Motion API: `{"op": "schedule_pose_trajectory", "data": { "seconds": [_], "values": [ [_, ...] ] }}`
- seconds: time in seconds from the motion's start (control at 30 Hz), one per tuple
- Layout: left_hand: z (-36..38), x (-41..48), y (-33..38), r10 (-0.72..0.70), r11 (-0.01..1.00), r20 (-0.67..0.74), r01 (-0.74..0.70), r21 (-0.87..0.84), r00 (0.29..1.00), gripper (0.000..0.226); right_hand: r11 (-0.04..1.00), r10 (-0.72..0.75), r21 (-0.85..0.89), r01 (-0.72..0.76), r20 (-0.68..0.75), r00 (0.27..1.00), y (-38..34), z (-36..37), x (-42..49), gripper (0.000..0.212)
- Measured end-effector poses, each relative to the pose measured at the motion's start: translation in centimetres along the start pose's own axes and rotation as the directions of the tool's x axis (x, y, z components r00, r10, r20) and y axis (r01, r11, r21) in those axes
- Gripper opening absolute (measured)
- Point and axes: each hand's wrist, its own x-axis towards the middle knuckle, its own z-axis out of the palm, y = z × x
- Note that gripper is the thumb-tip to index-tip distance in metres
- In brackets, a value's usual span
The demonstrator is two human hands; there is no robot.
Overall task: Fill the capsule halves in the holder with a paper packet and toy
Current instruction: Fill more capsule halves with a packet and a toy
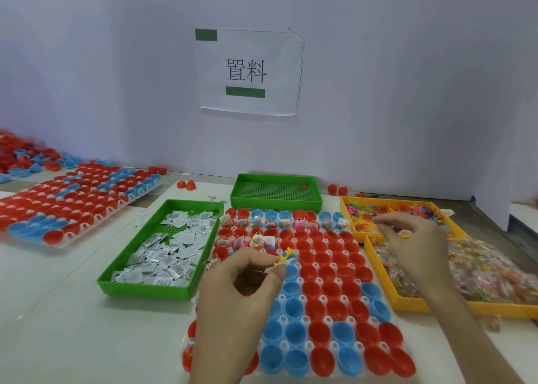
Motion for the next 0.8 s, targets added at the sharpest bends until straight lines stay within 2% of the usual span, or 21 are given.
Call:
{"op": "schedule_pose_trajectory", "data": {
  "seconds": [0.07, 0.13, 0.33, 0.57, 0.67, 0.8],
  "values": [
    [0.2, 0.0, 0.1, -0.006, 1.000, 0.007, 0.006, -0.018, 1.000, 0.022, 0.993, -0.014, 0.114, 0.009, 0.039, 0.999, -0.9, 0.3, -0.3, 0.017],
    [0.4, 0.0, 0.1, -0.011, 0.999, 0.014, 0.012, -0.034, 1.000, 0.025, 0.963, 0.000, 0.268, -0.040, 0.146, 0.989, -2.0, 0.8, -0.7, 0.021],
    [0.7, -0.3, 0.1, -0.018, 0.998, 0.001, 0.018, -0.060, 1.000, 0.027, 0.799, -0.060, 0.571, -0.191, 0.390, 0.919, -5.6, 1.5, -2.5, 0.028],
    [1.2, 0.0, 0.0, -0.064, 0.995, -0.027, 0.062, -0.072, 0.998, 0.028, 0.572, -0.303, 0.759, -0.312, 0.549, 0.779, -7.8, 1.6, -3.8, 0.039],
    [1.3, 0.0, -0.2, -0.065, 0.998, -0.050, 0.063, -0.029, 0.997, 0.030, 0.561, -0.381, 0.772, -0.300, 0.562, 0.734, -8.6, 1.5, -4.3, 0.035],
    [1.6, -0.2, -0.2, -0.045, 0.999, -0.032, 0.046, 0.029, 0.998, 0.030, 0.609, -0.360, 0.762, -0.219, 0.512, 0.780, -9.4, 1.7, -5.0, 0.030]
  ]
}}
